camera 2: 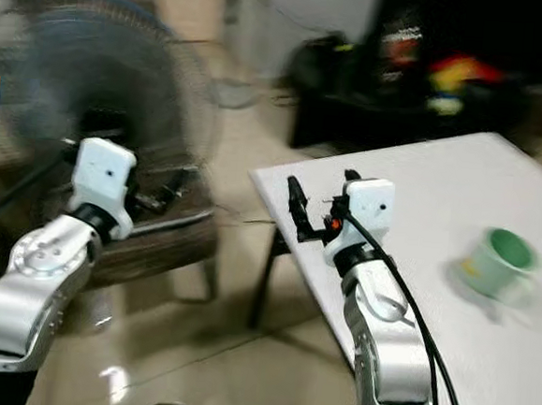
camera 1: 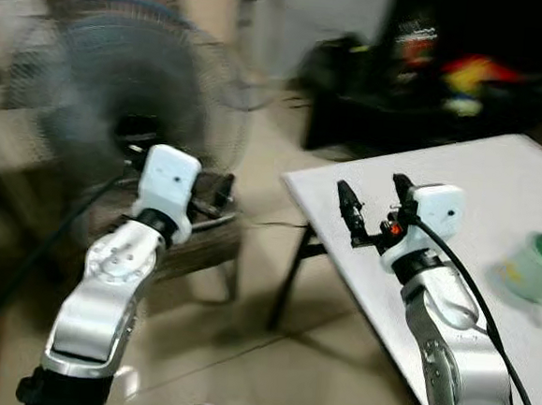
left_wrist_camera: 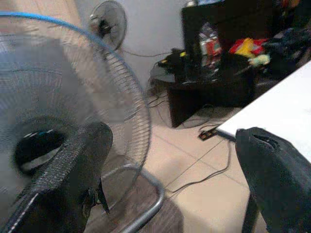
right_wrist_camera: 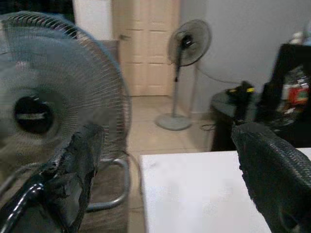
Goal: Setting the table
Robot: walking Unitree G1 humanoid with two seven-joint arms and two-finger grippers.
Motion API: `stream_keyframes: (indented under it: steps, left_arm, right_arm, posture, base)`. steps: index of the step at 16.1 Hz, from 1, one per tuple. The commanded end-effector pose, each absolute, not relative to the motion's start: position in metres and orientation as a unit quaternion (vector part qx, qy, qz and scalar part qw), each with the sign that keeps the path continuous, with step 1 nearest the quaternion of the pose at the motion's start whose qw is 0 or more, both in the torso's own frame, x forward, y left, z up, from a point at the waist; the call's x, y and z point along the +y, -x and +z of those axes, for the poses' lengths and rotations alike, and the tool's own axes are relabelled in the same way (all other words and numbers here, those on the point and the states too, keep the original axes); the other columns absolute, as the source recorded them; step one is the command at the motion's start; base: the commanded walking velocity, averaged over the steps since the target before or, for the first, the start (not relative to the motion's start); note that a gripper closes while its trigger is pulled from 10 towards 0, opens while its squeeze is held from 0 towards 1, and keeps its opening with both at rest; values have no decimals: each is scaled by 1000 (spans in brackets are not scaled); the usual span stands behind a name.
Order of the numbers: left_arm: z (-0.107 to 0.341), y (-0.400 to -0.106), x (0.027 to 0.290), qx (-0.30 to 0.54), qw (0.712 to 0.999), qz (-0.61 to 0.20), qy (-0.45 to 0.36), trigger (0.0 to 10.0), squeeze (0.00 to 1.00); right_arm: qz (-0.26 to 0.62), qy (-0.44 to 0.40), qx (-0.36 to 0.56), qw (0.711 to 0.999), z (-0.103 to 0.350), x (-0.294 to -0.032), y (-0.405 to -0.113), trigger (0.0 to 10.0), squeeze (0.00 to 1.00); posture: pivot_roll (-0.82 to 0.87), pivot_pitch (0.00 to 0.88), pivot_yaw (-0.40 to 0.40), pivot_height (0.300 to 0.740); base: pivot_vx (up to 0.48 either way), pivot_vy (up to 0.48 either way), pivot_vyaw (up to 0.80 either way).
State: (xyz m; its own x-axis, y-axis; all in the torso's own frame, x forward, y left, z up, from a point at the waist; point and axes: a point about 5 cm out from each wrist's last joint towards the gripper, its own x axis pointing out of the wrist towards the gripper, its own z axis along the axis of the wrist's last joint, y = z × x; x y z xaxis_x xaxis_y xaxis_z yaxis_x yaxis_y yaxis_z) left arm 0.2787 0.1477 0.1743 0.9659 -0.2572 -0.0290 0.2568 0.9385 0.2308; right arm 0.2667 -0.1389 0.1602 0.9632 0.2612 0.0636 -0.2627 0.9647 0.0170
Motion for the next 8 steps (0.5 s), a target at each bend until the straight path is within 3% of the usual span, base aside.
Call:
stream_keyframes:
  steps: [1,8]
  left_arm:
    - [173,-280,150,5,985,-128,-120,10000,0]
    - [173,-276,152,3,985,-125,-122,10000,0]
  right_arm:
    - [128,-13,-28,991,159,-140,-267,10000,1000]
    - [128,-15,4,992,148,-146,-264,10000,1000]
  posture:
    - [82,0,-32,740]
    - [88,0,-43,740]
  base:
    - [0,0,800]
    - [0,0,800]
